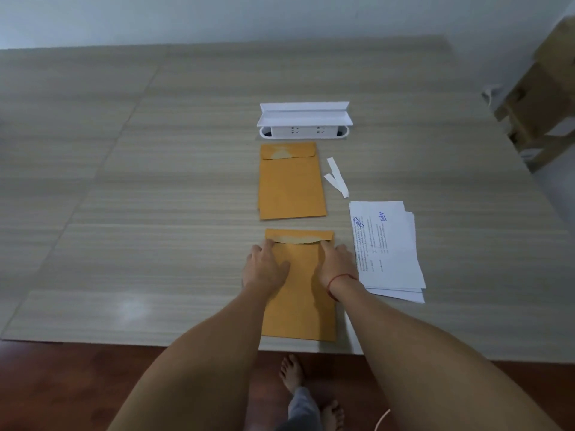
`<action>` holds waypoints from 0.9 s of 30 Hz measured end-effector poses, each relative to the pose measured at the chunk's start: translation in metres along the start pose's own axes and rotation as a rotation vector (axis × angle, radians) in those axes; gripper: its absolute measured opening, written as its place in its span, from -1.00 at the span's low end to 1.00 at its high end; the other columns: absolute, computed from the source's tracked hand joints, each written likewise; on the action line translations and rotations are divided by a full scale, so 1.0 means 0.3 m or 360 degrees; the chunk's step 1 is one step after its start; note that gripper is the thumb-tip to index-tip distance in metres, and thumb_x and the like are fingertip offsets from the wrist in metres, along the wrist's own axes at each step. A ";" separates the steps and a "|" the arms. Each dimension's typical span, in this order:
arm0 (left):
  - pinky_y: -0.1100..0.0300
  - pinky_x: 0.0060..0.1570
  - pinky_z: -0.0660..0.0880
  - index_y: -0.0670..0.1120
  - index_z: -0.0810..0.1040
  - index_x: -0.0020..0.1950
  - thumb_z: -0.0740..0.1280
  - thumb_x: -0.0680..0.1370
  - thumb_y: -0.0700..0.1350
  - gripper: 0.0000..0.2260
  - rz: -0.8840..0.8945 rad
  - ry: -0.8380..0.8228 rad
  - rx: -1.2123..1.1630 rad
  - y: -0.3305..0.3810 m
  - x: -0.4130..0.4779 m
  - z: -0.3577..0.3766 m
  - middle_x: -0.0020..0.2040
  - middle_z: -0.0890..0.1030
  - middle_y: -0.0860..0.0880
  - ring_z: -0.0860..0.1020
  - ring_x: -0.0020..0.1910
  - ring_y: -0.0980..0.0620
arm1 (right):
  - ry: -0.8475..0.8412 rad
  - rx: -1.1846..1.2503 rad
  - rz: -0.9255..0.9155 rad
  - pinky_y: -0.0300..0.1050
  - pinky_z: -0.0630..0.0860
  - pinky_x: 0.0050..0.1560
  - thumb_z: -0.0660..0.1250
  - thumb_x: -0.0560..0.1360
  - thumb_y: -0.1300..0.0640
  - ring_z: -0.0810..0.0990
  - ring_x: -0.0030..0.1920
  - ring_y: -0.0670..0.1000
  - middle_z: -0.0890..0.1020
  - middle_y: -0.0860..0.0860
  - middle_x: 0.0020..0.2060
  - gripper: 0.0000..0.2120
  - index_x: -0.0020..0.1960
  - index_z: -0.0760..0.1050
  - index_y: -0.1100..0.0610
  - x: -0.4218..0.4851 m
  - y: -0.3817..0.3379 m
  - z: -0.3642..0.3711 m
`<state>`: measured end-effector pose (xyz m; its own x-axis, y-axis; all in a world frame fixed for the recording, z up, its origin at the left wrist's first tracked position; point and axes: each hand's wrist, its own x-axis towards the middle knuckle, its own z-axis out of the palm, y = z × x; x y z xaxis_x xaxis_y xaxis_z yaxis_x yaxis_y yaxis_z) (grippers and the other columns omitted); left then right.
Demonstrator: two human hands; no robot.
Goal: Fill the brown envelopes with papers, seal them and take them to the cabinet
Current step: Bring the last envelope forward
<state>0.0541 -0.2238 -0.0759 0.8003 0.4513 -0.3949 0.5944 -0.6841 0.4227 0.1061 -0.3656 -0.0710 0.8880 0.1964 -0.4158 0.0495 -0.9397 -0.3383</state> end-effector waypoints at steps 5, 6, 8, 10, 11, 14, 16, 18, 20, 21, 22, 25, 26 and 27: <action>-0.10 0.19 0.45 0.00 0.10 0.51 0.25 0.53 0.16 -0.37 -0.0004 -0.0080 0.0190 0.015 0.026 -0.014 0.31 0.37 -0.14 0.41 0.29 -0.20 | -0.0084 0.0011 -0.0051 0.08 0.49 0.17 0.09 0.56 0.23 0.46 0.20 0.18 0.39 0.16 0.25 -0.54 0.44 0.21 0.02 0.031 0.005 -0.008; -0.10 0.18 0.46 0.00 0.10 0.52 0.25 0.53 0.17 -0.36 -0.0008 -0.0082 0.0208 0.016 0.029 -0.017 0.31 0.38 -0.14 0.42 0.28 -0.20 | -0.0101 0.0009 -0.0052 0.08 0.49 0.18 0.10 0.56 0.23 0.46 0.20 0.18 0.38 0.16 0.26 -0.53 0.45 0.20 0.02 0.035 0.005 -0.011; -0.11 0.17 0.47 0.02 0.13 0.50 0.23 0.53 0.19 -0.39 -0.0006 -0.0085 0.0240 0.017 0.029 -0.019 0.31 0.38 -0.13 0.43 0.28 -0.19 | -0.0129 -0.0002 -0.0058 0.08 0.49 0.18 0.11 0.56 0.22 0.46 0.22 0.18 0.37 0.15 0.27 -0.50 0.48 0.18 0.00 0.043 0.009 -0.014; -0.11 0.16 0.48 0.03 0.15 0.51 0.19 0.55 0.20 -0.42 0.0027 -0.0095 0.0303 0.014 0.024 -0.018 0.31 0.38 -0.13 0.43 0.28 -0.17 | -0.0153 -0.0033 -0.0078 0.07 0.50 0.17 0.12 0.56 0.23 0.46 0.22 0.18 0.37 0.15 0.27 -0.47 0.49 0.17 -0.02 0.050 0.012 -0.017; -0.11 0.16 0.48 0.03 0.14 0.51 0.16 0.56 0.21 -0.43 0.0055 -0.0099 0.0344 0.013 0.022 -0.016 0.31 0.38 -0.13 0.43 0.28 -0.17 | -0.0166 -0.0049 -0.0090 0.07 0.51 0.17 0.12 0.55 0.23 0.46 0.22 0.18 0.37 0.15 0.27 -0.47 0.49 0.17 -0.04 0.054 0.012 -0.018; -0.12 0.18 0.47 0.05 0.09 0.53 0.10 0.59 0.20 -0.45 0.0123 -0.0115 0.0437 0.012 0.022 -0.013 0.34 0.35 -0.13 0.41 0.29 -0.17 | -0.0203 -0.0104 -0.0112 0.06 0.50 0.18 0.12 0.55 0.24 0.45 0.23 0.18 0.34 0.14 0.31 -0.44 0.51 0.14 -0.08 0.059 0.010 -0.024; -0.13 0.19 0.47 0.09 0.04 0.54 0.08 0.60 0.19 -0.46 0.0140 -0.0150 0.0479 0.015 0.025 -0.014 0.36 0.33 -0.14 0.40 0.30 -0.19 | -0.0226 -0.0133 -0.0116 0.07 0.48 0.21 0.12 0.56 0.24 0.43 0.26 0.18 0.31 0.15 0.34 -0.41 0.52 0.11 -0.10 0.061 0.007 -0.030; -0.13 0.21 0.45 0.14 -0.03 0.55 0.06 0.61 0.19 -0.45 0.0145 -0.0191 0.0519 0.021 0.028 -0.016 0.39 0.31 -0.16 0.39 0.32 -0.20 | -0.0244 -0.0139 -0.0113 0.08 0.46 0.24 0.12 0.55 0.26 0.43 0.27 0.18 0.30 0.15 0.35 -0.35 0.55 0.02 -0.14 0.058 0.004 -0.034; -0.12 0.22 0.44 0.16 -0.11 0.56 0.07 0.60 0.19 -0.42 0.0132 -0.0228 0.0525 0.028 0.034 -0.024 0.41 0.29 -0.16 0.39 0.32 -0.22 | -0.0249 -0.0120 -0.0107 0.09 0.47 0.23 0.14 0.54 0.29 0.45 0.24 0.17 0.32 0.15 0.34 -0.26 0.55 -0.09 -0.18 0.056 0.001 -0.039; -0.11 0.22 0.44 0.18 -0.15 0.55 0.09 0.59 0.19 -0.39 0.0124 -0.0249 0.0522 0.030 0.040 -0.030 0.41 0.30 -0.17 0.40 0.31 -0.22 | -0.0255 -0.0099 -0.0100 0.09 0.48 0.22 0.14 0.53 0.31 0.46 0.23 0.17 0.33 0.15 0.33 -0.22 0.55 -0.13 -0.19 0.058 -0.001 -0.042; -0.11 0.23 0.44 0.19 -0.20 0.55 0.11 0.58 0.19 -0.35 0.0118 -0.0275 0.0515 0.033 0.048 -0.039 0.40 0.31 -0.17 0.41 0.31 -0.23 | -0.0265 -0.0082 -0.0094 0.09 0.49 0.21 0.15 0.52 0.33 0.48 0.21 0.16 0.34 0.14 0.32 -0.20 0.55 -0.16 -0.20 0.061 -0.003 -0.046; -0.08 0.24 0.44 0.20 -0.25 0.54 0.18 0.54 0.24 -0.26 0.0085 -0.0358 0.0470 0.038 0.084 -0.064 0.40 0.37 -0.18 0.44 0.31 -0.22 | -0.0319 -0.0058 -0.0067 0.02 0.54 0.11 0.16 0.52 0.33 0.54 0.14 0.14 0.41 0.15 0.27 -0.17 0.55 -0.21 -0.19 0.079 -0.011 -0.068; -0.06 0.23 0.43 0.19 -0.25 0.54 0.20 0.53 0.26 -0.23 0.0073 -0.0373 0.0454 0.041 0.095 -0.071 0.39 0.40 -0.18 0.44 0.31 -0.21 | -0.0338 -0.0049 -0.0051 -0.01 0.53 0.04 0.15 0.52 0.32 0.55 0.10 0.14 0.44 0.16 0.24 -0.17 0.55 -0.22 -0.19 0.086 -0.015 -0.077; -0.05 0.23 0.43 0.19 -0.24 0.54 0.21 0.51 0.28 -0.21 0.0055 -0.0384 0.0440 0.043 0.104 -0.073 0.38 0.42 -0.18 0.44 0.32 -0.21 | -0.0354 -0.0048 -0.0031 -0.03 0.51 -0.01 0.15 0.52 0.31 0.56 0.07 0.13 0.47 0.16 0.22 -0.18 0.55 -0.22 -0.18 0.093 -0.018 -0.085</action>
<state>0.0884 -0.2060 -0.0647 0.7582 0.2996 -0.5791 0.4970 -0.8405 0.2158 0.1420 -0.3621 -0.0593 0.7643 0.2685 -0.5862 0.0823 -0.9424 -0.3242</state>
